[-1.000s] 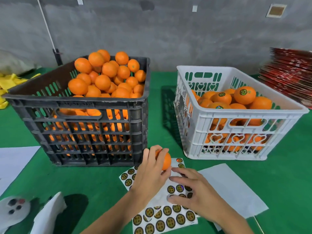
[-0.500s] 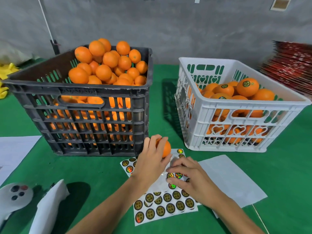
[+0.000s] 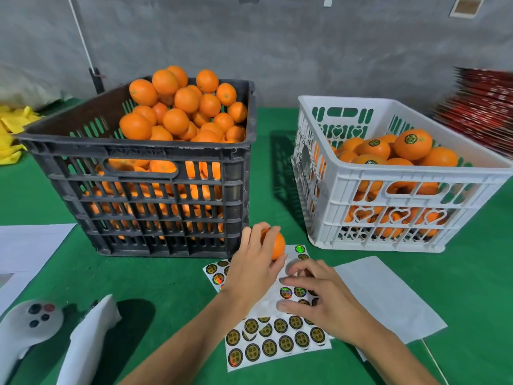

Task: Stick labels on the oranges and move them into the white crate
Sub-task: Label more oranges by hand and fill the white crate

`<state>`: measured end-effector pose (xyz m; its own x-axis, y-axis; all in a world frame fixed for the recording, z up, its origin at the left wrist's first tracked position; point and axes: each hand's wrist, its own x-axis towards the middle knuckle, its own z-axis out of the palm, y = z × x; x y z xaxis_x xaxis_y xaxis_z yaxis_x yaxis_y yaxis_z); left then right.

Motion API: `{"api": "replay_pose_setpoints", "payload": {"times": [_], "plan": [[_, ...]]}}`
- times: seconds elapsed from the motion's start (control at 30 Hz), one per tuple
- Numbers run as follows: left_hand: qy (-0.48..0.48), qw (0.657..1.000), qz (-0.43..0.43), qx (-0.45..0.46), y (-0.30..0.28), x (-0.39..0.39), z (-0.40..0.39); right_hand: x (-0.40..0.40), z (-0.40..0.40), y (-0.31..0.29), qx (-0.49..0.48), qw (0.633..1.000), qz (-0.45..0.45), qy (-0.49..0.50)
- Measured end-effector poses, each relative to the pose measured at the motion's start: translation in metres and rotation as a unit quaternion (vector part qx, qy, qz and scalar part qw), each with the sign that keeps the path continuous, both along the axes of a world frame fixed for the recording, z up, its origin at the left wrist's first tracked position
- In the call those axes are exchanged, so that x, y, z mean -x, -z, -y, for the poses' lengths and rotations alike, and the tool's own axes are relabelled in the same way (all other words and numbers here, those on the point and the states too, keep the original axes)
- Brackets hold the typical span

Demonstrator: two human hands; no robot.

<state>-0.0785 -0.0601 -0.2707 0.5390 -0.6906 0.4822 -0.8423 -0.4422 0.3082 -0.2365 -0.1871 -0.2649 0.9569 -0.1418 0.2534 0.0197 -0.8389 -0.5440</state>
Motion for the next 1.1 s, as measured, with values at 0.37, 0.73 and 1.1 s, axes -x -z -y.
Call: {"api": "replay_pose_setpoints", "payload": {"times": [0.37,0.73,1.1], "plan": [[-0.010,1.000,0.000,-0.006,0.002,0.001,-0.001,-0.004,-0.004,-0.002,0.037,0.999,0.028,-0.027],[-0.016,1.000,0.009,-0.007,0.001,0.000,-0.001,-0.001,-0.009,-0.009,0.075,0.995,0.059,-0.013],[-0.020,1.000,0.007,-0.005,0.001,-0.001,-0.002,0.004,-0.002,0.002,-0.029,0.998,-0.015,0.046]]}}
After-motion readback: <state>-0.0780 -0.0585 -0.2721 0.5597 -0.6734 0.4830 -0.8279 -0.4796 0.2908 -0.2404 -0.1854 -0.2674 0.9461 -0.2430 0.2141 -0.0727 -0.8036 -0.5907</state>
